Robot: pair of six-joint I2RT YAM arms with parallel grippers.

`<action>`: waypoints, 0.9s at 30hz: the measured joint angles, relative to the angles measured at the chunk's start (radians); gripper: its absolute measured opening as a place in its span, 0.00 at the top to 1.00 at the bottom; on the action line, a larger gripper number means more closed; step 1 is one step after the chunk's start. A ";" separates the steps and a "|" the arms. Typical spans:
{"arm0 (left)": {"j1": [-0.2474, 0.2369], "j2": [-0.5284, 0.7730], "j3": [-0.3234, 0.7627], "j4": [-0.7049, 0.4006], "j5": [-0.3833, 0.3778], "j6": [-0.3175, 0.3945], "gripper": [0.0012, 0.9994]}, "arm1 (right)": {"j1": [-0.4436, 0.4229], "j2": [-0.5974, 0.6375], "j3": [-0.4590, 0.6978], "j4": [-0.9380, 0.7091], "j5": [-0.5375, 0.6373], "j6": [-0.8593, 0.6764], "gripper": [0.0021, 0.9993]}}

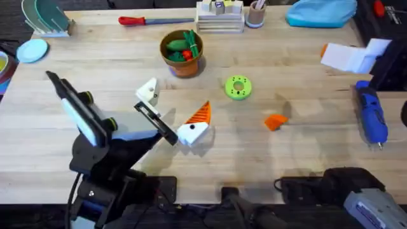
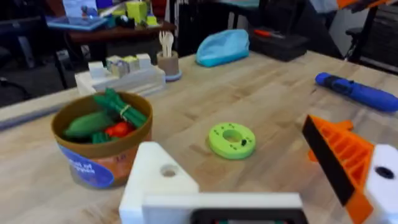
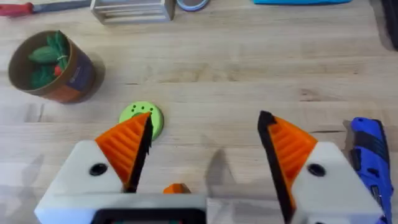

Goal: Pick up the gripper from the table and insert it into the empty holder that is missing its gripper. Then pick up a screw, insert it into the mounting hole, and use the screwdriver to tighten it. Finally, clean up the table by picking up the vegetable and placing it into the bucket.

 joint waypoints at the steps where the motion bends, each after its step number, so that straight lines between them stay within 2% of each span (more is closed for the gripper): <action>1: 0.000 0.000 0.000 -0.018 0.001 0.000 0.01 | 0.000 0.000 0.000 0.000 0.000 0.000 0.01; 3: 0.000 0.001 0.000 -0.052 0.003 -0.001 0.01 | 0.000 0.000 0.000 0.000 0.000 0.000 0.01; 27: 0.000 0.001 0.000 -0.052 0.003 -0.001 0.01 | 0.000 0.000 0.000 0.000 0.000 0.000 0.01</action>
